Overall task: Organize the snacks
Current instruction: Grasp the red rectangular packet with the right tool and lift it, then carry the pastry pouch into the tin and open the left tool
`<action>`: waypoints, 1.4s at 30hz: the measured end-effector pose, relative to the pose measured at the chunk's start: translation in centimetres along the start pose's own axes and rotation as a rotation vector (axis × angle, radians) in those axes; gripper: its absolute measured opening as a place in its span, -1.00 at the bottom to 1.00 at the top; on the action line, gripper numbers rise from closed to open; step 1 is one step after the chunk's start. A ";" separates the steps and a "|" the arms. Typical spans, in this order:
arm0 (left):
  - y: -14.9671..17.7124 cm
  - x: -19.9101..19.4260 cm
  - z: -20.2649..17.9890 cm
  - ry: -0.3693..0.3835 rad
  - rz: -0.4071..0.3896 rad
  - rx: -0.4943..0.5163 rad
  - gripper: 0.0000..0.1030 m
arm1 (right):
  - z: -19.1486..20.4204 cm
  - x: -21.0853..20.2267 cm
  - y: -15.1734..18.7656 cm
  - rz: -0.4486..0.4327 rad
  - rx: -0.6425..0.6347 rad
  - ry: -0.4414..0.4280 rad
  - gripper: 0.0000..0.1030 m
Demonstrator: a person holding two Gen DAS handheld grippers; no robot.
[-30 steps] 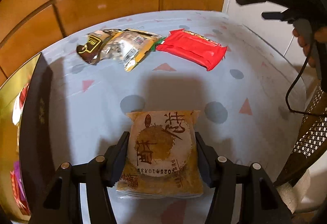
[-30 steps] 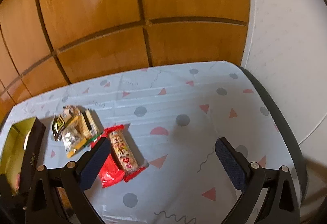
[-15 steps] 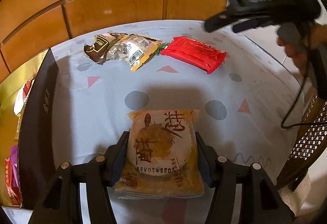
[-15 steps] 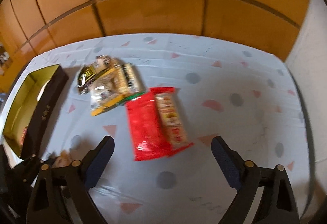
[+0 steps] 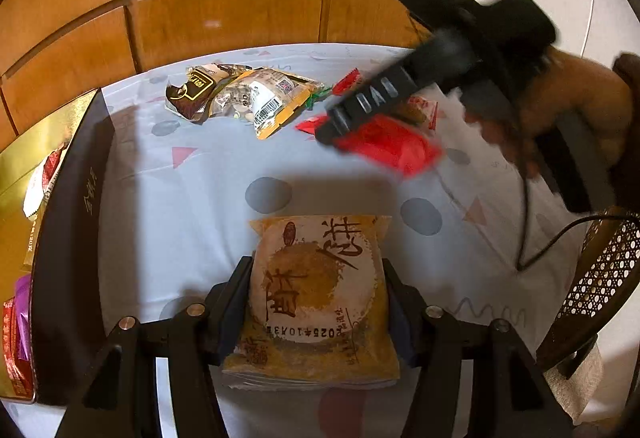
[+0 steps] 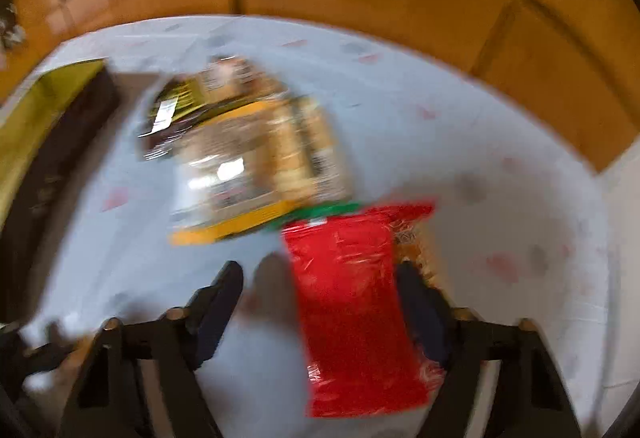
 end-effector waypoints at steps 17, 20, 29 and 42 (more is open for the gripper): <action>0.0 0.1 -0.1 -0.012 0.017 0.014 0.17 | 1.1 -4.3 5.5 0.003 0.031 0.009 -0.22; -0.3 0.1 0.0 -0.012 0.036 0.009 0.16 | 1.6 -4.8 6.3 -0.011 -0.006 0.028 -0.20; -2.4 -4.0 1.1 0.046 0.002 -0.082 0.16 | 1.6 -4.7 6.1 -0.040 -0.028 0.020 -0.15; -7.1 -9.9 18.1 -0.226 0.005 -0.414 0.16 | 1.8 -4.9 6.2 -0.041 -0.051 0.017 -0.16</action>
Point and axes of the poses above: each gripper's, at about its wrist camera, not at the fingertips, and x roughly the way its jaws point, z to its left, y to its underside, the point moved 4 cm from there along x, roughly the way its jaws point, and after that the axes turned 13 degrees about -z, right-handed, at the moved point
